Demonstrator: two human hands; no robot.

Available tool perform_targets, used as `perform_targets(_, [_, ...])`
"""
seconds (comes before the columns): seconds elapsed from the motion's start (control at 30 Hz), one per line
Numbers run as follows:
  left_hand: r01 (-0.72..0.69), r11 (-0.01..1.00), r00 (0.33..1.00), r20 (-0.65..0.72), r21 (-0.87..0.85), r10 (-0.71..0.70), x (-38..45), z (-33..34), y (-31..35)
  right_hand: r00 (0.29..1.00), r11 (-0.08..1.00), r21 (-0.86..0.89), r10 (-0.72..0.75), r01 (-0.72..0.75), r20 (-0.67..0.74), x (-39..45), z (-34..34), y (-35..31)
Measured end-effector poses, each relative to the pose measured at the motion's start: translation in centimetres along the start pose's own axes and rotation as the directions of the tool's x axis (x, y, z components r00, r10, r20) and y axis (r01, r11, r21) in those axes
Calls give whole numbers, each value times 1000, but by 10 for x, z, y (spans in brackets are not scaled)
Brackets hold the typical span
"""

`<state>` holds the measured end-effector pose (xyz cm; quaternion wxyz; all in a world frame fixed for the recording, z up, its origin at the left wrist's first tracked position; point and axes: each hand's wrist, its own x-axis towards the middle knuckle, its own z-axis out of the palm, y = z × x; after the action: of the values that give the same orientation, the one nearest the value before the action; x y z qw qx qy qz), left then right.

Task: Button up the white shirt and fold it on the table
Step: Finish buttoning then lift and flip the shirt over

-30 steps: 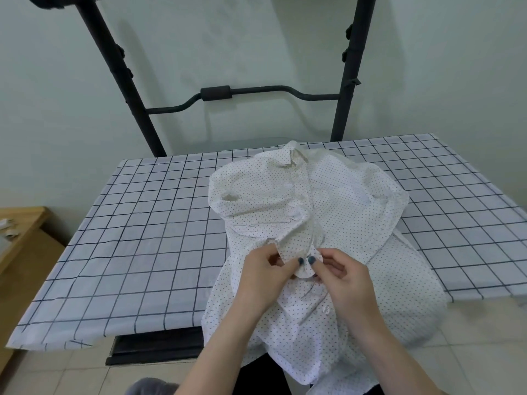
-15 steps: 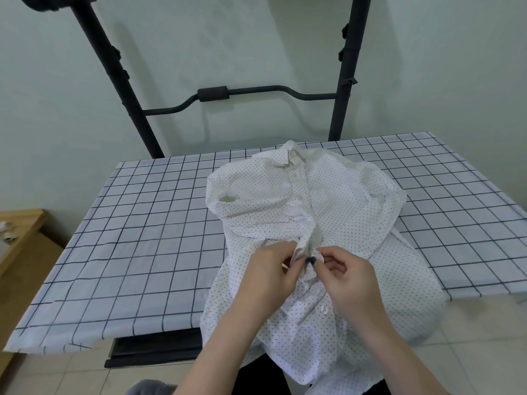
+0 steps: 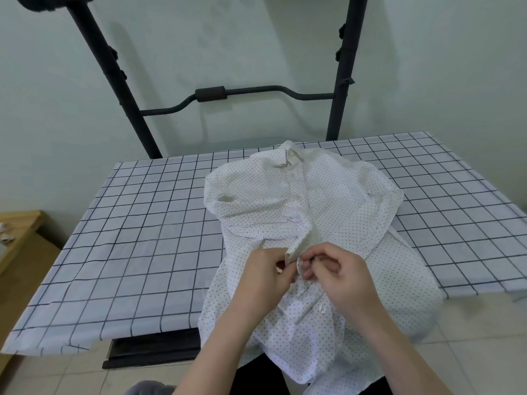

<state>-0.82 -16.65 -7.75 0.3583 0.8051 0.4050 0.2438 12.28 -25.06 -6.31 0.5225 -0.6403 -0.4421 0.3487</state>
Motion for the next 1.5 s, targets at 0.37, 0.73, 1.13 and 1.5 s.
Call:
perform_targets(0.37, [89, 981, 996, -1, -171, -91, -1, -4, 6, 994, 995, 62, 87, -83, -63, 2, -1, 11])
perform_targets(0.73, [193, 971, 979, 86, -143, -182, -3, -3, 6, 993, 980, -184, -87, 72, -75, 7, 7, 12])
perform_targets(1.13, [242, 969, 965, -91, -50, -245, -2, 7, 15, 940, 827, -519, -320, 215, -120, 5, 24, 23])
perform_targets(1.5, [202, 979, 976, -83, -19, -203, -2, 9, 4, 990, 910, -403, -132, 98, -56, 7, 23, 28])
